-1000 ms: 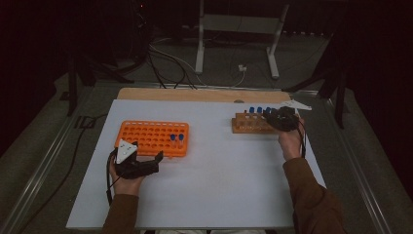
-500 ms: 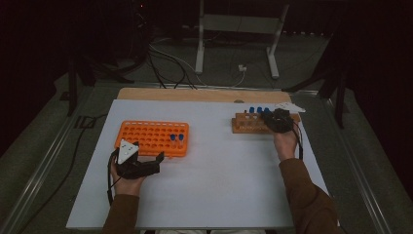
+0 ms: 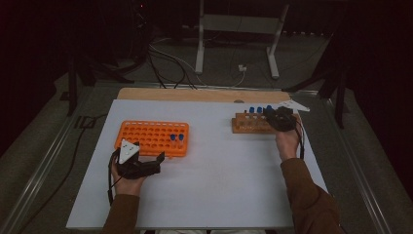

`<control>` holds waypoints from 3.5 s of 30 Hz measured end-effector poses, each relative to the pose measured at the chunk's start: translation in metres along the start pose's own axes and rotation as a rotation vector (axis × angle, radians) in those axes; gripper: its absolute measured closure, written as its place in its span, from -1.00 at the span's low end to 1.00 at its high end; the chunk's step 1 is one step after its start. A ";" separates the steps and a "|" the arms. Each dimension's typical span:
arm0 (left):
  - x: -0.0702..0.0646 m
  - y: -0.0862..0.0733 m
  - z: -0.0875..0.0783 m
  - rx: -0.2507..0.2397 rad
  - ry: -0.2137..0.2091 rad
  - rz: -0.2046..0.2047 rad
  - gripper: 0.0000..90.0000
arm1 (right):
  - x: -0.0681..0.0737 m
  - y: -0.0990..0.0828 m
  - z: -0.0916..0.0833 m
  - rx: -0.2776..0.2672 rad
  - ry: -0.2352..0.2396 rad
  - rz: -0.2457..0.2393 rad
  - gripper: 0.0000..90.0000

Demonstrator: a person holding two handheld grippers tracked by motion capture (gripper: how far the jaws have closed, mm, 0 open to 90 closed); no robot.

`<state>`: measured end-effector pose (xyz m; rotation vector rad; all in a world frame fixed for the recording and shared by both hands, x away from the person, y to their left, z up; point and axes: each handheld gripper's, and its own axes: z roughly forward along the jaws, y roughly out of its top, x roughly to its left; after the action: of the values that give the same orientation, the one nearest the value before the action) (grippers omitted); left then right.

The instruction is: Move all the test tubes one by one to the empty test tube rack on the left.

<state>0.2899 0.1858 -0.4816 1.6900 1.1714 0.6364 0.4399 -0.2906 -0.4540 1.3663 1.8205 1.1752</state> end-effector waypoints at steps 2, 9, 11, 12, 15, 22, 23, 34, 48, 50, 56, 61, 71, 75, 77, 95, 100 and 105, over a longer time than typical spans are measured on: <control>0.000 0.000 0.000 0.004 0.001 0.003 -0.98 | -0.001 0.002 -0.003 -0.007 0.002 0.000 0.70; 0.000 -0.001 0.001 0.005 0.002 -0.002 -0.98 | -0.004 0.012 -0.014 -0.035 0.008 0.001 0.70; 0.000 -0.001 0.001 0.004 0.003 -0.002 -0.98 | -0.003 0.016 -0.019 -0.051 0.007 0.003 0.71; 0.000 -0.001 0.001 0.005 0.002 -0.002 -0.98 | -0.002 0.018 -0.021 -0.058 0.008 -0.002 0.71; 0.000 -0.001 0.001 0.007 0.003 0.004 -0.98 | -0.001 0.022 -0.027 -0.071 0.006 -0.009 0.71; -0.001 -0.001 0.001 0.004 0.002 0.005 -0.98 | -0.002 0.031 -0.039 -0.093 0.011 -0.008 0.71; -0.001 -0.001 0.002 0.003 0.001 0.004 -0.98 | -0.001 0.032 -0.041 -0.094 0.017 -0.004 0.71; -0.003 -0.001 0.002 0.006 0.001 0.012 -0.98 | 0.014 0.027 -0.055 -0.083 0.108 -0.028 0.70; -0.005 -0.002 0.004 0.013 -0.006 0.020 -0.98 | 0.046 -0.001 -0.071 -0.039 0.251 -0.072 0.70; -0.005 -0.002 0.005 0.014 -0.007 0.021 -0.98 | 0.050 -0.004 -0.072 -0.030 0.268 -0.087 0.70; -0.007 -0.002 0.004 0.013 -0.012 0.025 -0.97 | 0.060 -0.011 -0.074 -0.016 0.297 -0.130 0.70; -0.012 0.003 0.001 -0.012 -0.010 0.031 -0.97 | 0.066 -0.014 -0.075 -0.002 0.329 -0.130 0.70; -0.048 0.028 -0.011 -0.122 -0.035 0.085 -0.96 | 0.090 -0.016 -0.070 0.023 0.398 -0.143 0.70; -0.067 0.036 -0.009 -0.128 -0.088 0.124 -0.96 | 0.098 -0.015 -0.069 0.025 0.415 -0.149 0.70; -0.078 0.037 -0.004 -0.127 -0.110 0.138 -0.96 | 0.102 -0.016 -0.069 0.031 0.423 -0.155 0.70; -0.144 0.030 0.065 0.032 -0.264 0.181 -0.68 | 0.132 -0.024 -0.070 0.056 0.499 -0.167 0.69; -0.150 0.029 0.072 0.042 -0.301 0.171 -0.24 | 0.136 -0.023 -0.073 0.046 0.518 -0.160 0.69; -0.154 0.028 0.074 0.035 -0.328 0.167 0.22 | 0.141 -0.024 -0.074 0.049 0.535 -0.166 0.69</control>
<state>0.2997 0.0131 -0.4719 1.8525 0.8191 0.4191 0.3233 -0.1817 -0.4334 0.9537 2.2881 1.5130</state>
